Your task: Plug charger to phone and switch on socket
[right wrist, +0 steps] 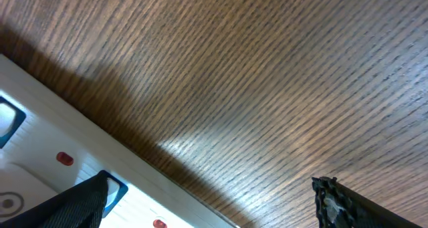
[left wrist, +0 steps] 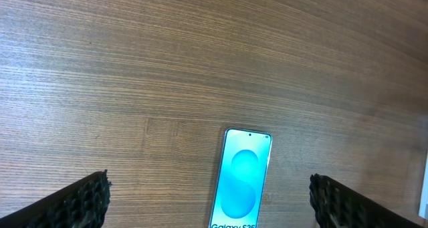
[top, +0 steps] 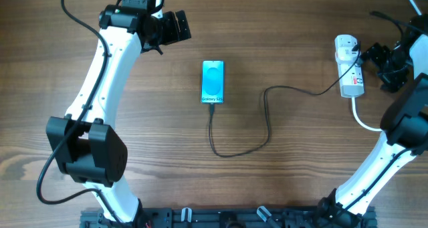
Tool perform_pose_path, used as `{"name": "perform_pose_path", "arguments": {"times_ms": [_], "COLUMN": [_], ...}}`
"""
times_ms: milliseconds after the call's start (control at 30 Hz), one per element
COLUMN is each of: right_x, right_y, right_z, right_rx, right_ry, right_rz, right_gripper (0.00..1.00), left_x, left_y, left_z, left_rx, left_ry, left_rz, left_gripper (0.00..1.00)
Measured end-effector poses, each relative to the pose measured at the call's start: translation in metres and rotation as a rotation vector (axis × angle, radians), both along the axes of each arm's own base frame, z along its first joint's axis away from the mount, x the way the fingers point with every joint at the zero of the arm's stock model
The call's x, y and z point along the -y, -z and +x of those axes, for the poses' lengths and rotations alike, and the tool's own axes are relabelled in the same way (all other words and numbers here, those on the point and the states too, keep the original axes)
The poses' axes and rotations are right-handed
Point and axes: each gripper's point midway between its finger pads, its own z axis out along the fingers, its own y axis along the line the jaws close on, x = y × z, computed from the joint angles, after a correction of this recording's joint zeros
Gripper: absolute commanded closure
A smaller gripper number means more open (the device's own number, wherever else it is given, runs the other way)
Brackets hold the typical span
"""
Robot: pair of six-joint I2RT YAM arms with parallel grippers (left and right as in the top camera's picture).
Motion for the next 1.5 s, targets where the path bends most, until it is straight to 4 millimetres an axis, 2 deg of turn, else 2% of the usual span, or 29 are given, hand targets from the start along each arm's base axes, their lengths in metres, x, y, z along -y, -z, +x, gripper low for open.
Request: {"name": "perform_pose_path", "arguments": {"times_ms": [1033, 1267, 1400, 1500], "right_x": [-0.005, -0.009, -0.016, -0.026], "right_y": [0.000, -0.002, -0.004, -0.016], "right_z": [0.002, 0.001, -0.007, -0.009], "right_rx": [0.003, -0.023, -0.057, -0.058], "right_ry": [-0.026, -0.057, -0.063, -0.079], "right_rz": [0.007, -0.027, -0.009, -0.003], "right_gripper": [0.00, 0.00, 0.00, 0.00], "left_x": [0.000, 0.000, 0.000, 0.000], "left_y": [0.000, 0.000, 0.000, 0.000], "left_z": [0.000, 0.000, 0.000, 0.000], "left_rx": [0.000, 0.000, 0.000, 0.000], "left_ry": [0.000, 0.000, 0.000, 0.000], "left_rz": [0.000, 0.000, 0.000, 0.000], "left_gripper": [0.00, 0.00, 0.00, 0.00]}}
